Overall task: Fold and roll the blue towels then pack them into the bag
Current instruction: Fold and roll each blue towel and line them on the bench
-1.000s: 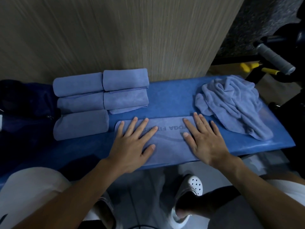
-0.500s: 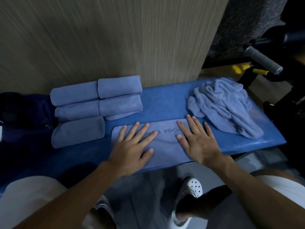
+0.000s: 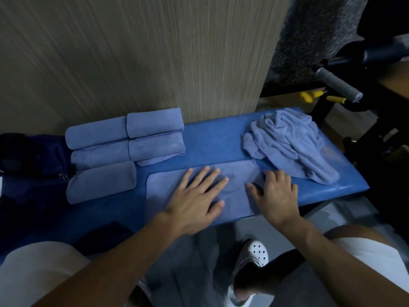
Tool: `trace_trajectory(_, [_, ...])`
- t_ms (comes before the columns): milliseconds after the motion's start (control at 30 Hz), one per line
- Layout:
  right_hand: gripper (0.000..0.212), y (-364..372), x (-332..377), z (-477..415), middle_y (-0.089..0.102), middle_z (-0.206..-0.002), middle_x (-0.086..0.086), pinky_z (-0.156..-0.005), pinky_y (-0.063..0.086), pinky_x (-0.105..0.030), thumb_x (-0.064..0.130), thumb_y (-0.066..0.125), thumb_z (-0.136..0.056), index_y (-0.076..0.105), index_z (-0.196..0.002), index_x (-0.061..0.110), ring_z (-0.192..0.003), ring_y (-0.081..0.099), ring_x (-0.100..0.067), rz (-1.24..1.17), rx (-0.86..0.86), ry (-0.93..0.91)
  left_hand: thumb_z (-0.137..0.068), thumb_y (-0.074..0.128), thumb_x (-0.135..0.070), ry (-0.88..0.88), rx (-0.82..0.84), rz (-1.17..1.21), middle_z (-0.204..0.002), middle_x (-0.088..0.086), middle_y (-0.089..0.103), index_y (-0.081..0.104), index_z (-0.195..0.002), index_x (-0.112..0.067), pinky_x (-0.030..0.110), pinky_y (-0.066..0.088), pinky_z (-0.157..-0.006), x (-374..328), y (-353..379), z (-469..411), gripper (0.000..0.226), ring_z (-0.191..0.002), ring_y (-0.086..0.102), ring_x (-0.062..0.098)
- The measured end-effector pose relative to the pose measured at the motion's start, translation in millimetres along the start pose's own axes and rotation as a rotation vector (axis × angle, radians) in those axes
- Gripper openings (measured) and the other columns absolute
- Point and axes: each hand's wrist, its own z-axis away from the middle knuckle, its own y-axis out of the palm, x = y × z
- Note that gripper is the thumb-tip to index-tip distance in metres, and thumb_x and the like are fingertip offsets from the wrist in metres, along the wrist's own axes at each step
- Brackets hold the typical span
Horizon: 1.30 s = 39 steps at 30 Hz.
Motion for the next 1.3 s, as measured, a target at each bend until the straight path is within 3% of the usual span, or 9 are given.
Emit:
trace_trajectory(333, [0.045,-13,-1,-10,0.04,-0.118,-0.003,-0.101,0.026,-0.044,0.066,0.063,-0.076,0.051,-0.073,0.023,-0.118,0.032,-0.029,-0.135,0.253,0.23,-0.094,0.029,-0.055,0.027,-0.039,-0.039,-0.162,-0.008,0.02,0.025,-0.153,-0.036,0.057,0.016,-0.117,0,21,-2,0.062,-0.151,0.013,0.016])
trace_trajectory(600, [0.034,-15,12,-9,0.045,-0.059,0.006,-0.079,0.037,-0.037,0.037,0.063,-0.085,0.042,-0.067,0.018,-0.072,0.049,-0.029,-0.457,0.109,0.153,-0.096,0.027,-0.051,0.012,-0.098,0.007,-0.16,-0.006,0.027,0.035,-0.149,-0.034,0.054,0.02,-0.117,5,21,-11,0.057,-0.149,0.02,0.017])
trace_trajectory(667, [0.022,-15,14,-6,0.051,-0.063,0.002,-0.066,0.04,-0.033,0.029,0.064,-0.085,0.051,-0.076,0.014,-0.07,0.053,-0.027,-0.509,0.059,0.065,-0.094,0.031,-0.046,-0.02,-0.187,0.114,-0.143,0.001,0.051,0.057,-0.133,-0.026,0.048,0.035,-0.109,0,12,-19,0.051,-0.135,0.044,0.025])
trace_trajectory(733, [0.016,-17,18,-3,0.059,-0.073,-0.004,-0.063,0.042,-0.034,0.025,0.064,-0.084,0.057,-0.083,0.01,-0.073,0.057,-0.028,-0.49,0.001,-0.042,-0.093,0.039,-0.045,-0.19,-0.302,0.339,-0.098,0.002,0.064,0.069,-0.094,-0.02,0.036,0.046,-0.084,-12,-9,-33,0.039,-0.095,0.061,0.025])
trace_trajectory(800, [0.018,-17,23,0,0.062,-0.085,-0.01,-0.068,0.046,-0.038,0.023,0.065,-0.083,0.061,-0.092,0.008,-0.079,0.059,-0.033,-0.423,-0.045,-0.135,-0.092,0.051,-0.051,-0.458,-0.249,0.676,-0.061,-0.004,0.054,0.058,-0.067,-0.014,0.029,0.04,-0.06,-21,-30,-58,0.045,-0.063,0.054,0.017])
trace_trajectory(867, [0.023,-17,29,4,0.062,-0.088,-0.011,-0.069,0.046,-0.04,0.025,0.062,-0.081,0.063,-0.096,0.008,-0.077,0.059,-0.036,-0.337,-0.073,-0.217,-0.086,0.062,-0.056,-0.619,-0.141,0.936,-0.051,-0.006,0.05,0.055,-0.062,-0.01,0.027,0.035,-0.052,-24,-40,-80,0.051,-0.049,0.045,0.012])
trace_trajectory(1033, [0.029,-14,35,10,0.058,-0.079,-0.004,-0.062,0.044,-0.035,0.032,0.058,-0.074,0.064,-0.094,0.013,-0.065,0.057,-0.028,-0.022,-0.073,-0.392,-0.079,0.076,-0.036,-0.636,-0.024,1.1,-0.049,0.001,0.054,0.06,-0.067,-0.01,0.018,0.033,-0.043,-19,-32,-100,0.033,-0.043,0.048,0.012])
trace_trajectory(1167, [0.036,-15,38,16,0.059,-0.083,-0.001,-0.066,0.043,-0.037,0.048,0.046,-0.085,0.062,-0.092,0.017,-0.072,0.059,-0.024,-0.017,-0.004,-0.517,-0.079,0.072,-0.013,-0.658,-0.046,1.064,-0.069,0.01,0.068,0.058,-0.073,-0.017,0.025,0.044,-0.044,-14,-23,-103,0.015,-0.052,0.058,0.022])
trace_trajectory(1300, [0.045,-22,42,21,0.06,-0.085,-0.001,-0.066,0.044,-0.037,0.052,0.027,-0.096,0.055,-0.083,0.02,-0.079,0.06,-0.028,-0.271,0.057,-0.283,-0.081,0.069,-0.008,-0.648,-0.053,0.992,-0.08,0.018,0.071,0.057,-0.083,-0.02,0.041,0.057,-0.055,-6,-22,-96,0.017,-0.062,0.067,0.032])
